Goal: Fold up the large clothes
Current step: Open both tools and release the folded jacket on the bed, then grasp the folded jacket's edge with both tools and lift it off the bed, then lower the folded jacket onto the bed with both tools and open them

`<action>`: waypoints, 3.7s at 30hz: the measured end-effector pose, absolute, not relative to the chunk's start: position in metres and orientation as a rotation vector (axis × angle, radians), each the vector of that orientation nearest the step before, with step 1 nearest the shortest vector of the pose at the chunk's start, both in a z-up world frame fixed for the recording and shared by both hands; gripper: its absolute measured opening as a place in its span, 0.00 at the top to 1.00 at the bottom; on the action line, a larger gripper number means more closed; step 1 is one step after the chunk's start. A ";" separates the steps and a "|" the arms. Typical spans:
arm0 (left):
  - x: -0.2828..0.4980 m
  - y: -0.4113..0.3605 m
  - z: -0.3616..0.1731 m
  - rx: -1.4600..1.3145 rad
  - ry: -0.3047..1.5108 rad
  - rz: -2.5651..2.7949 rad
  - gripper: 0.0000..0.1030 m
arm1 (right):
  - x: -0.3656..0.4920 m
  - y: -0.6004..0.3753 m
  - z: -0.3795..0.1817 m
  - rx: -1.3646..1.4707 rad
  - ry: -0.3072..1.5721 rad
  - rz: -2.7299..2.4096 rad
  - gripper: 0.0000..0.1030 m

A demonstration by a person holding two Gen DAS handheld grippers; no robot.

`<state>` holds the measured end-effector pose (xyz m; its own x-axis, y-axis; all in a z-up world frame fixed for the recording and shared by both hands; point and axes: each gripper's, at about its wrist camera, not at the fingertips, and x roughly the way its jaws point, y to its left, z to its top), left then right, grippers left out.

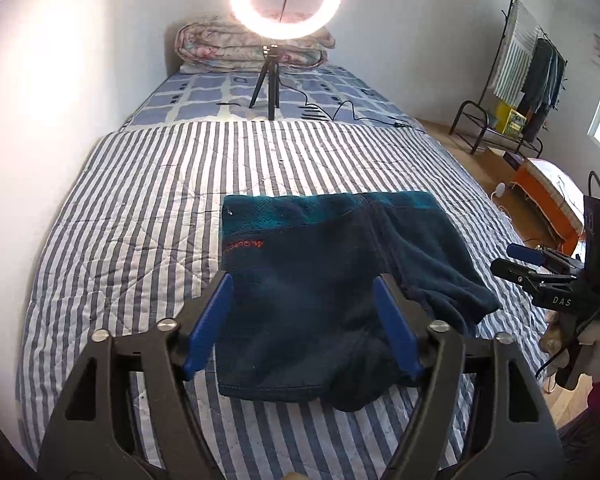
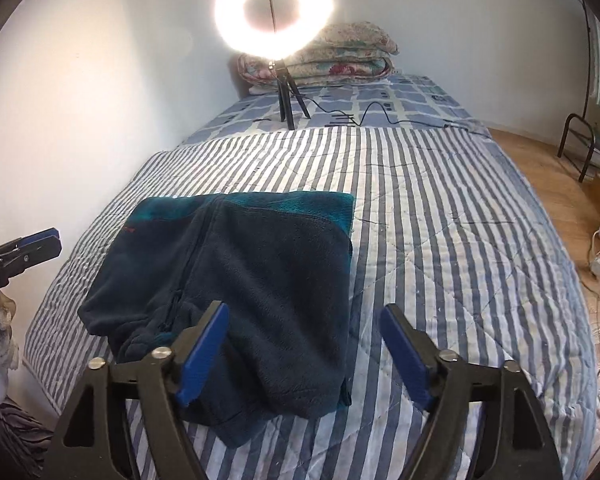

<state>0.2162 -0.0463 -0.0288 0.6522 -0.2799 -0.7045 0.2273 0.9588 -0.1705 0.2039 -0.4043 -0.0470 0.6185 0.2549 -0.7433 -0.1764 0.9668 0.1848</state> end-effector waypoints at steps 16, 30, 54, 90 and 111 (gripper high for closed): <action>0.317 0.031 -0.145 -0.725 1.172 -0.446 0.18 | 0.257 -0.463 -0.126 0.569 1.067 0.385 0.14; 0.326 0.048 -0.187 -0.731 1.216 -0.448 0.18 | 0.280 -0.454 -0.164 0.640 1.124 0.526 0.15; 0.327 -0.031 -0.119 -0.484 1.126 -0.440 0.65 | 0.275 -0.409 -0.109 0.422 1.099 0.492 0.74; 0.607 -0.336 -0.098 -0.357 1.009 -0.700 0.65 | 0.474 -0.648 -0.039 0.221 0.861 0.133 0.76; 0.677 -0.365 -0.159 -0.246 0.991 -0.583 0.48 | 0.557 -0.723 -0.125 0.194 0.947 0.002 0.58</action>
<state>0.6773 -0.3649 -0.1592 0.4121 -0.5660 -0.7140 0.3495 0.8219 -0.4498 0.5574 -0.7230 -0.1250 0.5852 0.0862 -0.8063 0.0832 0.9827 0.1655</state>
